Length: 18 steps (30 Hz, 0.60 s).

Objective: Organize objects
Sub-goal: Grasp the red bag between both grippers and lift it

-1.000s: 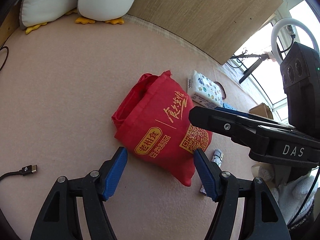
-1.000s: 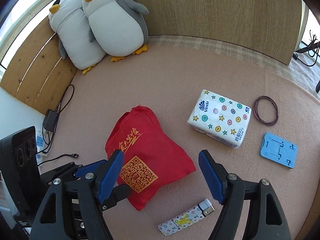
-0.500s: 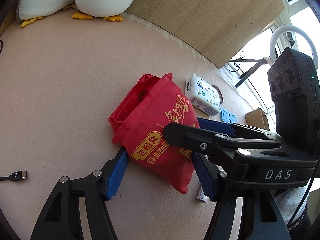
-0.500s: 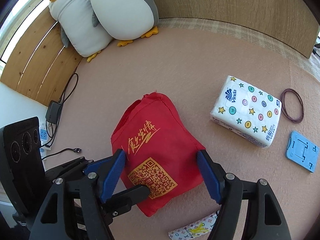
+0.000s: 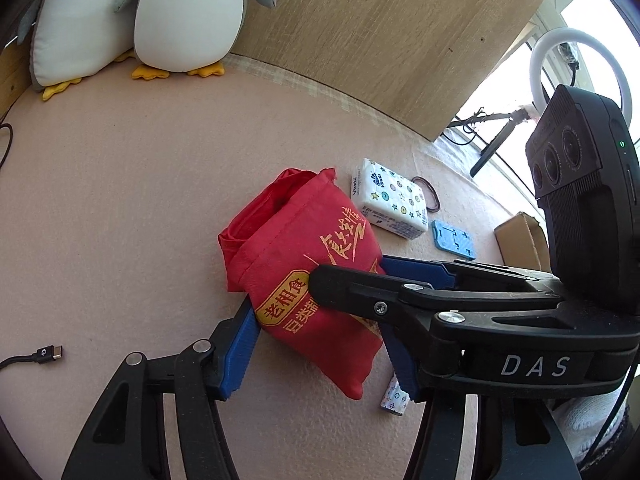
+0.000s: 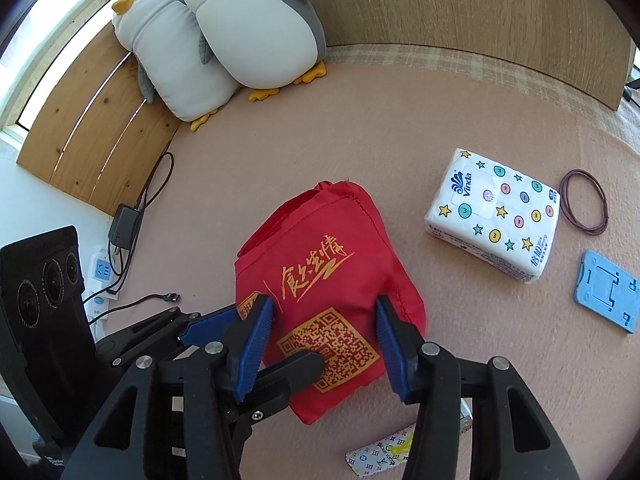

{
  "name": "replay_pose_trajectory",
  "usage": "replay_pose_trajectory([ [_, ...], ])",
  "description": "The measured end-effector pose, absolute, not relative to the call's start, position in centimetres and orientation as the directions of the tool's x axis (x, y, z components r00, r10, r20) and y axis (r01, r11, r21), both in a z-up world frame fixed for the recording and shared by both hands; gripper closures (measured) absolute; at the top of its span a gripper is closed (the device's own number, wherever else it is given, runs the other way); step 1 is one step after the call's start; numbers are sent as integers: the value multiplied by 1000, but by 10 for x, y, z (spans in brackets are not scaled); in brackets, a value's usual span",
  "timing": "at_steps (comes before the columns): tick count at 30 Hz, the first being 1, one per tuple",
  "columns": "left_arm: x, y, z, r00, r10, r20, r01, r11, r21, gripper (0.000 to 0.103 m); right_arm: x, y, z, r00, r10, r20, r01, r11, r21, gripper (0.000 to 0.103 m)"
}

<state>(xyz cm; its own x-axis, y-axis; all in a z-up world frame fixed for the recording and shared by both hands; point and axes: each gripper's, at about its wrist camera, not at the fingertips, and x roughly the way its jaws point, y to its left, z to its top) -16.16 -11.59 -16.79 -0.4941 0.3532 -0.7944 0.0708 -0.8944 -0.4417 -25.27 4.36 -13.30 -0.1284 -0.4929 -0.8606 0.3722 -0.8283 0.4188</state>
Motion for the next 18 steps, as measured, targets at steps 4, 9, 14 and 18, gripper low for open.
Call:
replay_pose_trajectory([
  [4,-164,-111,-175,-469,341,-815,79,-903,-423,41,-251,47,-136,-115,-495,-861,373,-825,424,55],
  [9,-167,-122,-191,-458,384,-802,119,-867,-484,37,-250,41,-138,-109,-475,-873,402,-824,398,56],
  [14,-168,-120,-192,-478,386,-789,97,-870,-484,36,-256,36,-141,-84,-467,-880,428,-815,391,49],
  [18,-169,-124,-191,-488,394,-779,102,-860,-500,37,-255,31,-140,-102,-464,-880,421,-821,385,47],
])
